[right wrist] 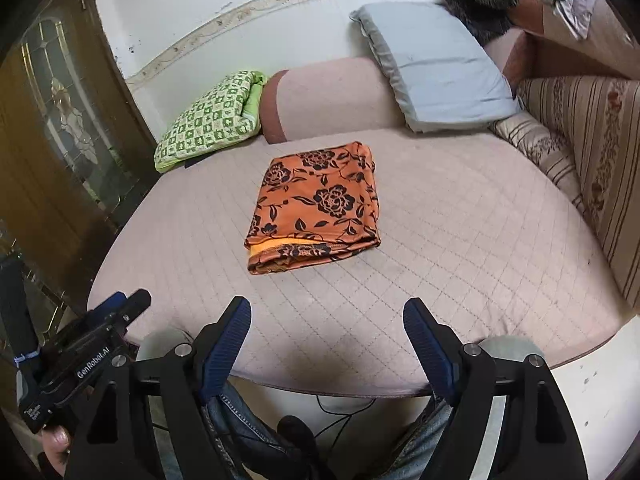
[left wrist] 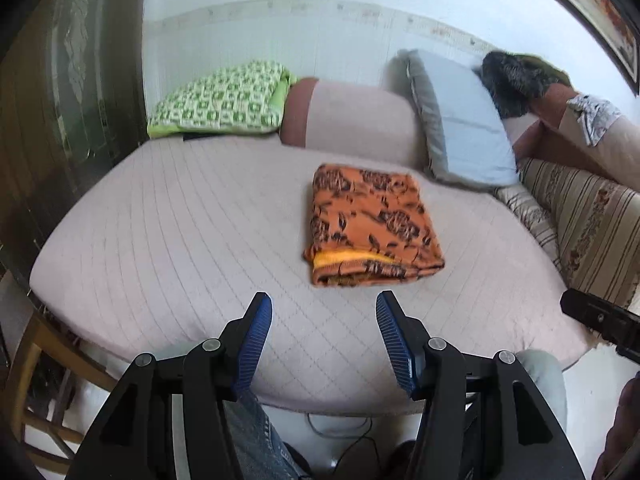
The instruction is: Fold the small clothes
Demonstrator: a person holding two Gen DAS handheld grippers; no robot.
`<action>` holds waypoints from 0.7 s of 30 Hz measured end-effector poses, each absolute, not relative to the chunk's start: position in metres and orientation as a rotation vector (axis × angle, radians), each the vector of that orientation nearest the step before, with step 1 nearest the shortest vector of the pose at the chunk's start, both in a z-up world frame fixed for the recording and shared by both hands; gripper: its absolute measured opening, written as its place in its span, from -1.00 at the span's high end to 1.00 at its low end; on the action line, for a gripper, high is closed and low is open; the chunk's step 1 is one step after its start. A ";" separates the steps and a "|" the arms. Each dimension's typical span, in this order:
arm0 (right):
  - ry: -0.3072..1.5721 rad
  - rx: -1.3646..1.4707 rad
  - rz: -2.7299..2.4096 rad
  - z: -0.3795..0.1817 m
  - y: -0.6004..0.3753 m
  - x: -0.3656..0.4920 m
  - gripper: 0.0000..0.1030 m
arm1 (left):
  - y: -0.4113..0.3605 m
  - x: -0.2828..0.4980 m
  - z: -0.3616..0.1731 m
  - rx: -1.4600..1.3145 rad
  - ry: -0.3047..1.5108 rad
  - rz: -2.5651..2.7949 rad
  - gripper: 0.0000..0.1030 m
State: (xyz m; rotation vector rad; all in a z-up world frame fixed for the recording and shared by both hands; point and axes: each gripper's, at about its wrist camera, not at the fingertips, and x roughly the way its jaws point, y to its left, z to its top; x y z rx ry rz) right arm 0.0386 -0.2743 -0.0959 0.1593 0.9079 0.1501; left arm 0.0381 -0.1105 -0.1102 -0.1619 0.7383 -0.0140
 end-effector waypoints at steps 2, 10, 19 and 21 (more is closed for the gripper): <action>0.889 0.148 0.147 -0.086 -0.273 0.036 -0.56 | -0.110 0.030 -0.099 -0.164 0.707 0.000 -0.06; 0.840 0.143 0.122 -0.057 -0.274 0.028 -0.60 | -0.102 0.017 -0.073 -0.132 0.689 -0.002 -0.14; 0.820 0.162 0.103 -0.045 -0.284 0.026 -0.63 | -0.107 0.014 -0.047 -0.099 0.705 -0.021 -0.19; 0.822 0.159 0.089 -0.045 -0.285 0.026 -0.63 | -0.111 0.014 -0.045 -0.088 0.705 -0.024 -0.20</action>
